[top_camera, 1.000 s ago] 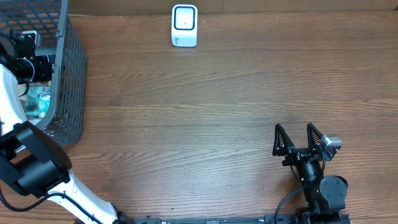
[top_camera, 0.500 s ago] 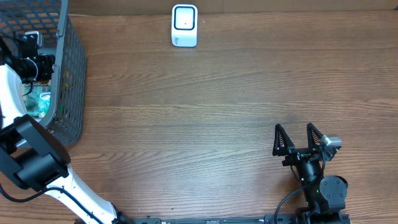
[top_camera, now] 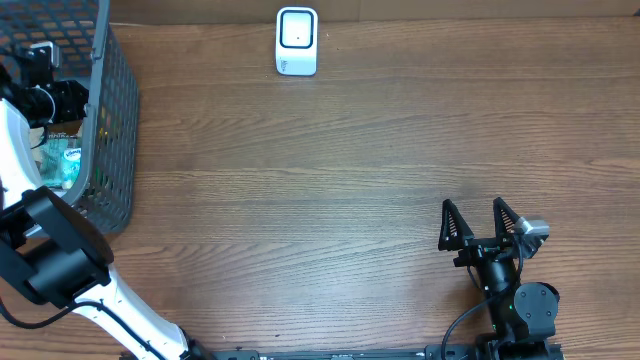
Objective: Scan the item barcode
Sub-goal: 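Close the left gripper on the yellow bottle cap and lift it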
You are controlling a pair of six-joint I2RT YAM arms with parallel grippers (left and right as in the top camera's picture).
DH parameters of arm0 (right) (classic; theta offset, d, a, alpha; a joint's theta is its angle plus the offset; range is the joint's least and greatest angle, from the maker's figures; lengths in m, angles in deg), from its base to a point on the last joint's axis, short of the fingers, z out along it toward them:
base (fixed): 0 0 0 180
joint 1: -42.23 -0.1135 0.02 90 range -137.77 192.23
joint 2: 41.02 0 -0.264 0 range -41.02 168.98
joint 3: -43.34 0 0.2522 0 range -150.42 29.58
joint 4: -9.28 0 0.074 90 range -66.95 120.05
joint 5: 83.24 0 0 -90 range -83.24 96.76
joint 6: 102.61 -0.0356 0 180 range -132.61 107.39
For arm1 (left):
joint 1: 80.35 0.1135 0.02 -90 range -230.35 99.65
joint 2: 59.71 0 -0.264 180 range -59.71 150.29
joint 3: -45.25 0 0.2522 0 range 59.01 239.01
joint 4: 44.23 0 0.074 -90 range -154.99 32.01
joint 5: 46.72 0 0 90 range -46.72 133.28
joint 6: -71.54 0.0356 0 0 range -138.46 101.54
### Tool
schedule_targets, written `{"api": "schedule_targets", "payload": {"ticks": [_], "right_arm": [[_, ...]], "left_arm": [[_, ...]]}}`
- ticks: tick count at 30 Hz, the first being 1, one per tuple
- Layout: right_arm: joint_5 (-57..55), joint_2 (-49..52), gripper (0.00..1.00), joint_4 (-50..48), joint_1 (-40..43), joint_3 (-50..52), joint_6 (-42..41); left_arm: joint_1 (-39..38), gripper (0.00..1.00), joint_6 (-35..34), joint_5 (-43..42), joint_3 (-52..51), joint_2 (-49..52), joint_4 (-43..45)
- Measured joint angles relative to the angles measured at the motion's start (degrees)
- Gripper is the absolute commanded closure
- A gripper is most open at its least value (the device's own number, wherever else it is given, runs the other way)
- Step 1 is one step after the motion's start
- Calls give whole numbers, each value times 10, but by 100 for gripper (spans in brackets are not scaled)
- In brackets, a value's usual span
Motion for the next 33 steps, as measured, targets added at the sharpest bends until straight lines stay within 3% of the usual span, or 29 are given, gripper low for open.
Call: {"api": "schedule_targets", "payload": {"ticks": [7, 18, 24, 33], "right_arm": [[0, 0, 0, 0, 0, 0, 0], [0, 0, 0, 0, 0, 0, 0], [0, 0, 0, 0, 0, 0, 0], [0, 0, 0, 0, 0, 0, 0]], "left_arm": [[0, 60, -50, 43, 5, -79, 4], [-6, 61, -167, 62, 24, -316, 28], [-57, 63, -212, 62, 30, -380, -29], [-193, 64, -242, 103, 30, -377, -118]]}}
